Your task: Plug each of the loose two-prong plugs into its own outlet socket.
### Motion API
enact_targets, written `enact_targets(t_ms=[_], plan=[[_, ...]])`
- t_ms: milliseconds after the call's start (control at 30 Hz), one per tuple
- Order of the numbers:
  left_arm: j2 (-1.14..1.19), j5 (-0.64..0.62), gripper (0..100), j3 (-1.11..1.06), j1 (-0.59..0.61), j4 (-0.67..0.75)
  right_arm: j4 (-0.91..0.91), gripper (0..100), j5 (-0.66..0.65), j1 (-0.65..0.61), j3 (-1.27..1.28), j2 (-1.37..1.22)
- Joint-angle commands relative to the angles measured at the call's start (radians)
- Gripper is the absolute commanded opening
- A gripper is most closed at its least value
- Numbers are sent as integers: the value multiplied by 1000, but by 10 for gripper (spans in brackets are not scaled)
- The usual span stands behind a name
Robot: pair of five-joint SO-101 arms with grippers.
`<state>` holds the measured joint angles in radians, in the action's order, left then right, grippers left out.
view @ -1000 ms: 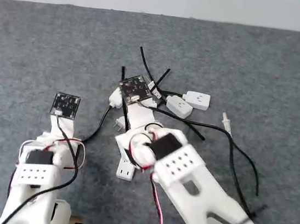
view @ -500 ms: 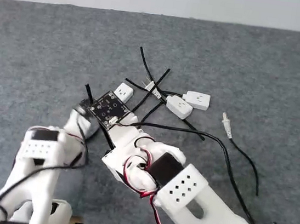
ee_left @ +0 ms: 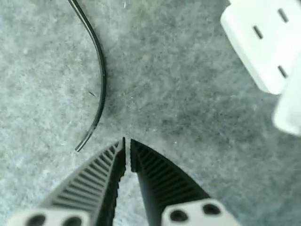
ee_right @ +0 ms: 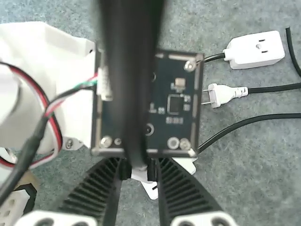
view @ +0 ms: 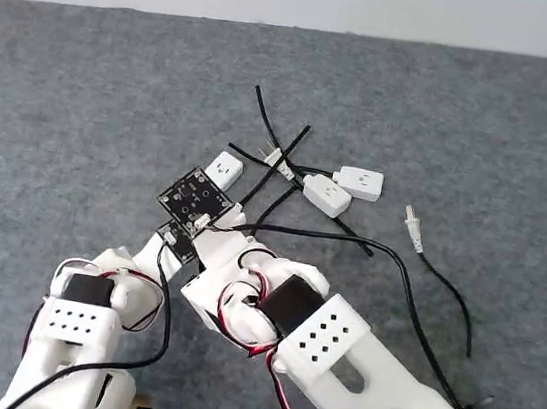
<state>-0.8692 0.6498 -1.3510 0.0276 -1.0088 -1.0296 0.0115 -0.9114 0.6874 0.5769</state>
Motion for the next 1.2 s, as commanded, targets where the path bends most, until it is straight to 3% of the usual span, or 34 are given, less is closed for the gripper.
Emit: enact_targets(t_ms=[0,167,367,433,567,633,867,1167], plan=[[-25,28,12,5,-12,-12,21,9,37,24,-8,1],[-25,31,12,4,-18,-14,61,9,126,87,-5,-10],[-25,28,12,1,-38,6,62,9,144,96,-5,-10],[-25,-66,12,-1,-5,74,62,9,180,117,-3,-12],[-26,-404,12,-35,46,253,61,8,207,183,17,-12],[-26,-505,12,-42,63,313,61,8,222,211,29,-12],[-26,-519,12,-61,106,402,79,8,250,220,63,-12],[-26,-519,12,-61,109,405,162,8,265,214,147,-12]])
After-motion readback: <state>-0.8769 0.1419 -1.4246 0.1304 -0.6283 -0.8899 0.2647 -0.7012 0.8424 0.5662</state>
